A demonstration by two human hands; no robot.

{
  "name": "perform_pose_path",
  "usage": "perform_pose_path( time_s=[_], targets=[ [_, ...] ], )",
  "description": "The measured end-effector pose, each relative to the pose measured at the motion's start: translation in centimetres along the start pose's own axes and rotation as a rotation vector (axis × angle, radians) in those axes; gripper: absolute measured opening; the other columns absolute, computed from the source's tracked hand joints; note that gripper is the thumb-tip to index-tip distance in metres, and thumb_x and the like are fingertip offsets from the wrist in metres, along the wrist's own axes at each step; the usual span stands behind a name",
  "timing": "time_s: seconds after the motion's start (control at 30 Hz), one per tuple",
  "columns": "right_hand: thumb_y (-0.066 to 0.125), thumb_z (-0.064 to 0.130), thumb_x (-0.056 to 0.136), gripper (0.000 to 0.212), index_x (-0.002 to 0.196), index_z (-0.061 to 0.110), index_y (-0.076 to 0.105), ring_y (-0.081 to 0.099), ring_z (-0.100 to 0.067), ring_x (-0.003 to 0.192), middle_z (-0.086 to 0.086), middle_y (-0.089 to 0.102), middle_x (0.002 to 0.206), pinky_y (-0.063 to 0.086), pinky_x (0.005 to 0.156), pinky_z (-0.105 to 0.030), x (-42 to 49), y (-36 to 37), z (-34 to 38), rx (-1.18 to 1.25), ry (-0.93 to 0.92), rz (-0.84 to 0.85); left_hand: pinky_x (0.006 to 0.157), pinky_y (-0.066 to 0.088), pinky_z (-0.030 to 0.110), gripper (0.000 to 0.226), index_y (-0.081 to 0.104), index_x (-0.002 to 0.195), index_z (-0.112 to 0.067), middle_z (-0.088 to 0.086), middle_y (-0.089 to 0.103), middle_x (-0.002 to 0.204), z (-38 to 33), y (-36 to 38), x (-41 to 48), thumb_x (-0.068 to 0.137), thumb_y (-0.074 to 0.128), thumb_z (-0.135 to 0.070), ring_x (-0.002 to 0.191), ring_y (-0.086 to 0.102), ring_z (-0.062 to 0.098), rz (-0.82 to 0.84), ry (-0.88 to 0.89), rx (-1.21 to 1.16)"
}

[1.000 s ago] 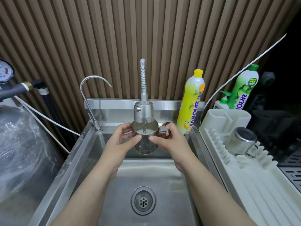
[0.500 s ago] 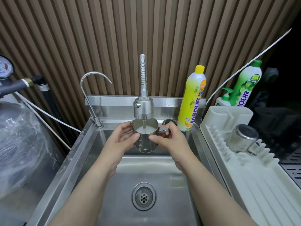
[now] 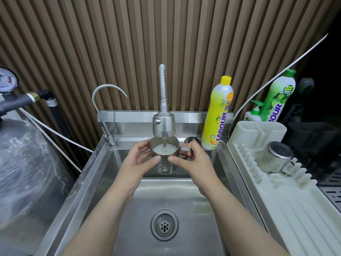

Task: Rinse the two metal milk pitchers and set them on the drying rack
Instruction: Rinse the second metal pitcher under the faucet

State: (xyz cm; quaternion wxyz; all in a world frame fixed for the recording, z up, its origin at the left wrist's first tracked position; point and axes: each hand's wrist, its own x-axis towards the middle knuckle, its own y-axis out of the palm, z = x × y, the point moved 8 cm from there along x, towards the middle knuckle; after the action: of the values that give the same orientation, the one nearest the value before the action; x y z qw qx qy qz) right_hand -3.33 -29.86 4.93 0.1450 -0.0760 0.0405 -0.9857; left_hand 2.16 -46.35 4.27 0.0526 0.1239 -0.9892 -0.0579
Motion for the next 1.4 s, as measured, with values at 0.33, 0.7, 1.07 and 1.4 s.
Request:
perform_pose_path(
  time_s=[0.33,0.7,1.07,1.4],
  targets=[
    [0.082,0.018,0.067,0.031,0.078,0.020,0.054,0.055,0.004,0.064,0.026,0.061,0.063,0.047,0.074,-0.026,-0.35,-0.15,-0.18,-0.016,0.004,0.001,0.100,0.047,0.039,0.046,0.058,0.114,-0.025,-0.003,0.064,0.120,-0.12,0.26,-0.40,0.074,0.071,-0.007,0.116,0.060,0.015,0.009,0.004,0.019],
    [0.082,0.021,0.067,0.037,0.070,0.025,0.046,0.052,0.006,0.060,0.027,0.060,0.058,0.043,0.069,-0.023,-0.66,-0.14,0.09,-0.027,0.004,-0.017,0.097,0.048,0.036,0.054,0.058,0.115,-0.024,-0.005,0.065,0.119,-0.56,0.32,-0.84,0.063,0.073,-0.019,0.115,0.061,0.013,0.010,0.012,-0.002],
    [0.083,0.025,0.065,0.039,0.070,0.024,0.045,0.051,-0.002,0.062,0.026,0.059,0.058,0.045,0.069,-0.027,-0.46,-0.05,0.18,-0.037,0.002,-0.028,0.099,0.047,0.040,0.051,0.060,0.110,-0.029,-0.006,0.066,0.116,-0.35,-0.07,-0.58,0.062,0.075,-0.021,0.115,0.060,0.015,-0.007,0.003,-0.008],
    [0.083,0.021,0.066,0.039,0.067,0.027,0.044,0.054,0.002,0.061,0.024,0.061,0.059,0.044,0.068,-0.024,-0.38,0.12,-0.44,0.005,0.022,-0.017,0.102,0.045,0.042,0.054,0.059,0.115,-0.024,-0.003,0.064,0.121,-0.23,-0.15,-0.46,0.063,0.074,-0.021,0.117,0.059,0.016,-0.005,-0.001,0.015]
  ],
)
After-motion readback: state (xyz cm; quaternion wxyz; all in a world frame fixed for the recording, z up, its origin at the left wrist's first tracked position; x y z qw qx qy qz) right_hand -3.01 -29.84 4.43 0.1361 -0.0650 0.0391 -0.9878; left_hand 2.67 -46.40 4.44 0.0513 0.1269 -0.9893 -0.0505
